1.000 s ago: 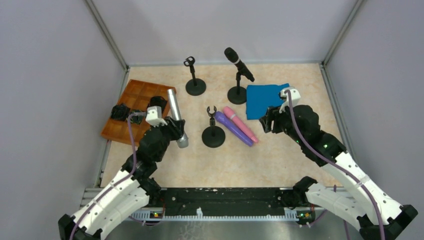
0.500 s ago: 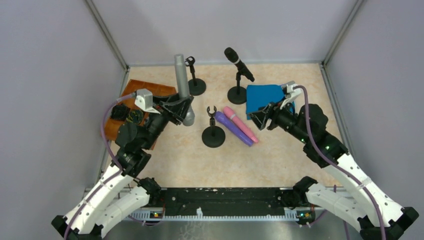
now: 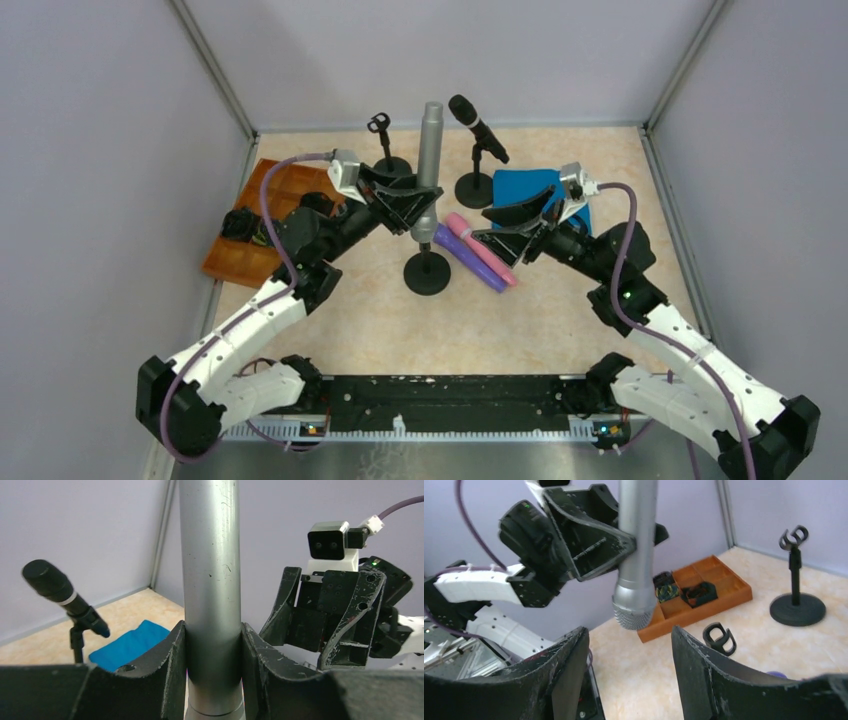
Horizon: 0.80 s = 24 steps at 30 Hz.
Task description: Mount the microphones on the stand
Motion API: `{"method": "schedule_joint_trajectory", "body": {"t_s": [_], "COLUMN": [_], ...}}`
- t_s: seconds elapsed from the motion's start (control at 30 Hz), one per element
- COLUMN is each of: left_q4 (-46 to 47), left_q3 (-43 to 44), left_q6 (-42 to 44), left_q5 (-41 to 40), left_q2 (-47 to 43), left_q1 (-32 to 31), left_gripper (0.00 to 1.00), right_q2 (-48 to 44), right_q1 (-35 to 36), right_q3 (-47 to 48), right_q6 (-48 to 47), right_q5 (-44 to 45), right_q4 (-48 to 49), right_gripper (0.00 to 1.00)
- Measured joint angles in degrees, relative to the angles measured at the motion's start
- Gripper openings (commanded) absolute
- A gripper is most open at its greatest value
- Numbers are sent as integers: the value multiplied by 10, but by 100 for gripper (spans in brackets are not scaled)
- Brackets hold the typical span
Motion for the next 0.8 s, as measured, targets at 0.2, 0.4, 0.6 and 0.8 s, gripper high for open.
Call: {"method": "schedule_joint_trajectory", "body": {"t_s": [0.2,0.4,0.6,0.8], "left_q4": [67,92,111,129], "left_q3": [0,8,8,9], "left_q6": [-28,-26,-25,-25], "left_q5": [21,14,10,10], "left_q2": [35,57,70,80], "left_q1": [-22,-62,-81,-96], "left_gripper": [0,0,0,0], "right_q2": [29,69,99,118], "right_q1": [14,34,49,51], "right_q3": [-22,-23,-23,-15], "right_q6": [16,15,15,15], "right_q5": [-18,-18,-20,-20], "right_q4": [111,163,174,188], "right_gripper": [61,61,59,56]}}
